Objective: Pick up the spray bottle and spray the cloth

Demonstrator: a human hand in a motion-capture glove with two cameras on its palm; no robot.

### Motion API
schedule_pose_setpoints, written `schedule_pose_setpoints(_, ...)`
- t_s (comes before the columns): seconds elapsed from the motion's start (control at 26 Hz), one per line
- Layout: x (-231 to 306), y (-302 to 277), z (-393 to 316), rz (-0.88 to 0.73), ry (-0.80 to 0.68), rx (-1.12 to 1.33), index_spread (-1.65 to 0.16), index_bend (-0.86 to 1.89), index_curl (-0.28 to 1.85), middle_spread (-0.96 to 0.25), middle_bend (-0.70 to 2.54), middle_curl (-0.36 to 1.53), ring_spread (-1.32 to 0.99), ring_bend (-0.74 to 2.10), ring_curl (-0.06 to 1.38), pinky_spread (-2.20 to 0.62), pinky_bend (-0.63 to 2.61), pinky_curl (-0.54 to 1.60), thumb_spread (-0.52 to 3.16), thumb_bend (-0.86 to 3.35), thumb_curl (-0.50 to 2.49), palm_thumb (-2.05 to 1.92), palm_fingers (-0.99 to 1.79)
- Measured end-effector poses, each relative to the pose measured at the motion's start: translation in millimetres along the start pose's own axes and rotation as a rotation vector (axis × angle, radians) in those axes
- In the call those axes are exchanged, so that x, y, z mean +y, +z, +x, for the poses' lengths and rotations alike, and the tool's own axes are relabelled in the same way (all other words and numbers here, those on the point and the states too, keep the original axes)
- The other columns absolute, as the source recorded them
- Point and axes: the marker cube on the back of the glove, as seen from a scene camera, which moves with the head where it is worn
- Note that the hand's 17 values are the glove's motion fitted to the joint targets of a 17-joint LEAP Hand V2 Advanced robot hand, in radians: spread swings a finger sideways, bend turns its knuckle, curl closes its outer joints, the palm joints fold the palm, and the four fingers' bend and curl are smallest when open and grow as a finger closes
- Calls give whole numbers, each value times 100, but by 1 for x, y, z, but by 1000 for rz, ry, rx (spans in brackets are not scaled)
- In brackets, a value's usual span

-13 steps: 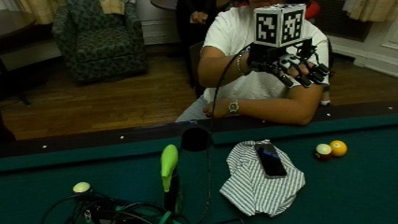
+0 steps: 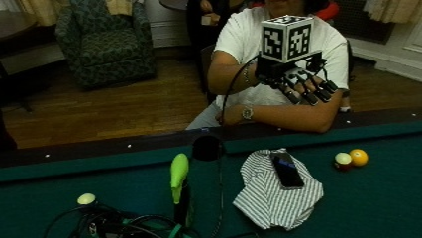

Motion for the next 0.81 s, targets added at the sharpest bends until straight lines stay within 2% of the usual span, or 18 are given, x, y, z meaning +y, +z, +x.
schedule_pose_setpoints(0.81, 25, 98, 23, -119, 70, 7, -43, 14, 20, -8, 21, 27, -7, 35, 24, 20, 46, 29, 100, -2, 23, 38, 42)
